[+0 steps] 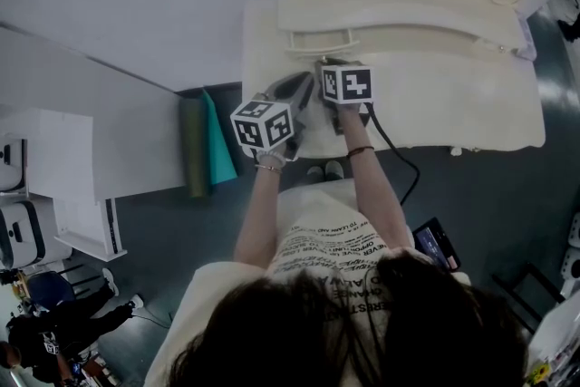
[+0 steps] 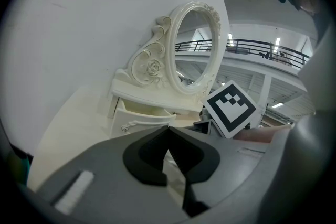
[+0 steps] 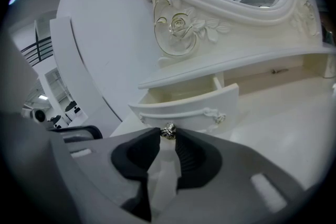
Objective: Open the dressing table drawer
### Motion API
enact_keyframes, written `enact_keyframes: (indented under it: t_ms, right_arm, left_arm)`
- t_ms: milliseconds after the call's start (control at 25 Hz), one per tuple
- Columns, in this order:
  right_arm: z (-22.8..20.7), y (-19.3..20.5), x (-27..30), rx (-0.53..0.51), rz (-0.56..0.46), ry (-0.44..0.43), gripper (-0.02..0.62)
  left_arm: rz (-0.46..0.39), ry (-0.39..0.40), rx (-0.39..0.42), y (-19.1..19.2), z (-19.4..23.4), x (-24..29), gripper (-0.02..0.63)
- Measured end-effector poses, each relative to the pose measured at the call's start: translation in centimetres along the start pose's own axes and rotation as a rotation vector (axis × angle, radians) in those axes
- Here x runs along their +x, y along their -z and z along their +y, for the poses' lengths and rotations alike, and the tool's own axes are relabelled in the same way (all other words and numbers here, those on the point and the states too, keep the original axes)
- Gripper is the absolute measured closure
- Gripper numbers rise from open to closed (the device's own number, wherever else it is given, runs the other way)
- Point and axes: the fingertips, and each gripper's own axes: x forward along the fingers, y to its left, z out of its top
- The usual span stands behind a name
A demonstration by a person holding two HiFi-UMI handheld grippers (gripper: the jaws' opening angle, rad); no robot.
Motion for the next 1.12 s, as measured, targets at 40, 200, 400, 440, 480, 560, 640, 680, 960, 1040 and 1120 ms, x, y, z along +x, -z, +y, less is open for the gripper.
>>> enact_keyframes:
  t_ms: [40, 200, 400, 440, 480, 560, 640, 680, 960, 1040, 1120]
  right_arm:
    - [0.0, 0.1, -0.1, 0.0, 0.0, -0.001, 0.495]
    - [0.1, 0.3, -0.2, 0.002, 0.004, -0.003, 0.496]
    - [0.2, 0.6, -0.5, -0.001, 0.005, -0.005, 0.495]
    - [0.2, 0.6, -0.6, 0.0, 0.005, -0.005, 0.496]
    - [0.2, 0.7, -0.7, 0.0, 0.005, -0.006, 0.497]
    - [0.2, 0.8, -0.7, 0.0, 0.006, -0.006, 0.496]
    - [0.2, 0.9, -0.8, 0.0, 0.006, -0.006, 0.496]
    - [0.2, 0.9, -0.9, 0.0, 0.005, -0.006, 0.496]
    - [0.2, 1.1, -0.9, 0.001, 0.003, -0.002, 0.495]
    - [0.1, 1.1, -0.9, 0.0, 0.003, -0.001, 0.495]
    - [0.2, 1.1, -1.0, 0.001, 0.003, 0.0, 0.496]
  left_arm:
    - [-0.001, -0.001, 0.0, 0.0, -0.1, -0.1, 0.607]
    - [-0.001, -0.006, -0.002, 0.2, -0.2, -0.3, 0.607]
    - [-0.002, -0.008, -0.006, 0.5, -0.5, -0.5, 0.607]
    - [-0.002, -0.008, -0.006, 0.6, -0.6, -0.5, 0.607]
    - [-0.002, -0.008, -0.007, 0.6, -0.6, -0.5, 0.607]
    - [-0.001, -0.007, -0.008, 0.7, -0.8, -0.5, 0.607]
    - [0.0, -0.007, -0.009, 0.8, -0.8, -0.6, 0.607]
    - [0.001, -0.007, -0.009, 0.8, -0.9, -0.6, 0.607]
    - [0.002, -0.007, -0.008, 1.0, -0.9, -0.8, 0.607]
    - [0.0, -0.006, -0.008, 1.0, -0.9, -0.8, 0.607]
    - [0.0, -0.006, -0.009, 1.0, -0.9, -0.8, 0.607]
